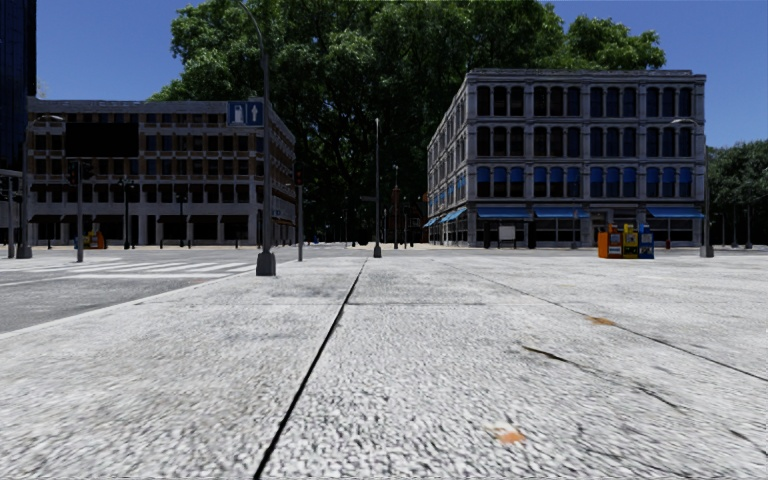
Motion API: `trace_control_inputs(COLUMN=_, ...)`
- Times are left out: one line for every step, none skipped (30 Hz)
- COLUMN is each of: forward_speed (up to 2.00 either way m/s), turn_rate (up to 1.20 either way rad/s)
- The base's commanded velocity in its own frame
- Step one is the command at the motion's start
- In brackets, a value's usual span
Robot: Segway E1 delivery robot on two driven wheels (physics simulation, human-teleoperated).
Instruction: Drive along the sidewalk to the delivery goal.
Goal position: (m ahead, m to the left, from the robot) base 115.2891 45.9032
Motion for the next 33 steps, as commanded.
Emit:
trace_control_inputs(forward_speed=2.00, turn_rate=0.00)
trace_control_inputs(forward_speed=2.00, turn_rate=0.00)
trace_control_inputs(forward_speed=2.00, turn_rate=0.00)
trace_control_inputs(forward_speed=2.00, turn_rate=0.00)
trace_control_inputs(forward_speed=2.00, turn_rate=0.00)
trace_control_inputs(forward_speed=2.00, turn_rate=0.00)
trace_control_inputs(forward_speed=2.00, turn_rate=0.00)
trace_control_inputs(forward_speed=2.00, turn_rate=0.00)
trace_control_inputs(forward_speed=2.00, turn_rate=0.00)
trace_control_inputs(forward_speed=2.00, turn_rate=0.00)
trace_control_inputs(forward_speed=2.00, turn_rate=0.00)
trace_control_inputs(forward_speed=2.00, turn_rate=0.00)
trace_control_inputs(forward_speed=2.00, turn_rate=0.00)
trace_control_inputs(forward_speed=2.00, turn_rate=0.00)
trace_control_inputs(forward_speed=2.00, turn_rate=0.00)
trace_control_inputs(forward_speed=2.00, turn_rate=0.00)
trace_control_inputs(forward_speed=2.00, turn_rate=0.00)
trace_control_inputs(forward_speed=2.00, turn_rate=0.00)
trace_control_inputs(forward_speed=2.00, turn_rate=0.00)
trace_control_inputs(forward_speed=2.00, turn_rate=0.00)
trace_control_inputs(forward_speed=2.00, turn_rate=0.00)
trace_control_inputs(forward_speed=2.00, turn_rate=0.00)
trace_control_inputs(forward_speed=2.00, turn_rate=0.00)
trace_control_inputs(forward_speed=2.00, turn_rate=0.00)
trace_control_inputs(forward_speed=2.00, turn_rate=0.00)
trace_control_inputs(forward_speed=2.00, turn_rate=0.00)
trace_control_inputs(forward_speed=2.00, turn_rate=0.00)
trace_control_inputs(forward_speed=2.00, turn_rate=0.00)
trace_control_inputs(forward_speed=2.00, turn_rate=0.00)
trace_control_inputs(forward_speed=2.00, turn_rate=0.00)
trace_control_inputs(forward_speed=2.00, turn_rate=0.00)
trace_control_inputs(forward_speed=2.00, turn_rate=0.00)
trace_control_inputs(forward_speed=2.00, turn_rate=0.00)
